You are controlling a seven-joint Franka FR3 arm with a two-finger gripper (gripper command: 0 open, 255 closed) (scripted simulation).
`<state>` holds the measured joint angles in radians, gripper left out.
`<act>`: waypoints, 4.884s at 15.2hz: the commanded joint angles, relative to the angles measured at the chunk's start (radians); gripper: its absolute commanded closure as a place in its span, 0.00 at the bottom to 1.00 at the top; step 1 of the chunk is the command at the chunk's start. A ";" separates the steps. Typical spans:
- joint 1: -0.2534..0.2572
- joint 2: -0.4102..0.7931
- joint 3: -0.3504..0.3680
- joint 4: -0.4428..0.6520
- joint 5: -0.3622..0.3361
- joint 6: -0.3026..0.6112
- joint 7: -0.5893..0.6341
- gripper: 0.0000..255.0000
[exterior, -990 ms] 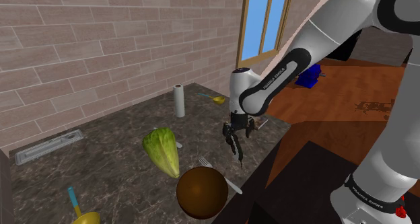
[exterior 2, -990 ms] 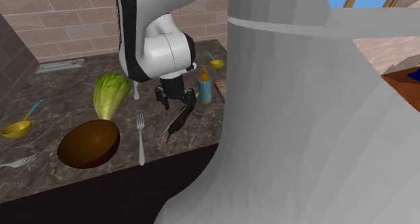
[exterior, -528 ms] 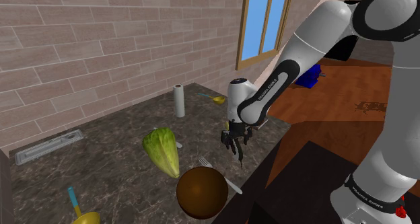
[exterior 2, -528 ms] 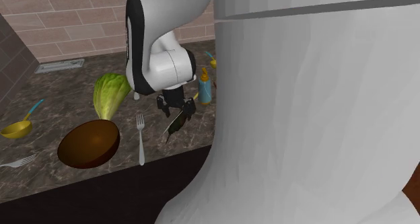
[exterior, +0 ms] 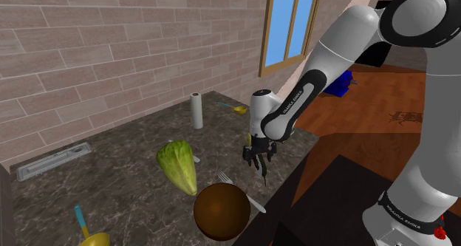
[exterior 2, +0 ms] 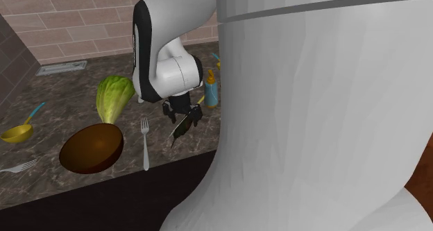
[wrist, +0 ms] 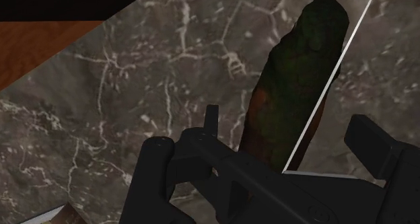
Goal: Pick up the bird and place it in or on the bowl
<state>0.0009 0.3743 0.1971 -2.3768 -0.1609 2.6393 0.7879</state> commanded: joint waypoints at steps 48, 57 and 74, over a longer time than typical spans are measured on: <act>0.014 -0.396 0.112 0.037 0.179 -0.420 -0.021 1.00; 0.131 -0.347 0.231 0.101 0.185 -0.433 0.211 1.00; 0.282 -0.136 0.317 0.246 0.078 -0.388 0.511 1.00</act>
<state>0.2818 0.2312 0.5155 -2.1221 -0.0781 2.2367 1.2962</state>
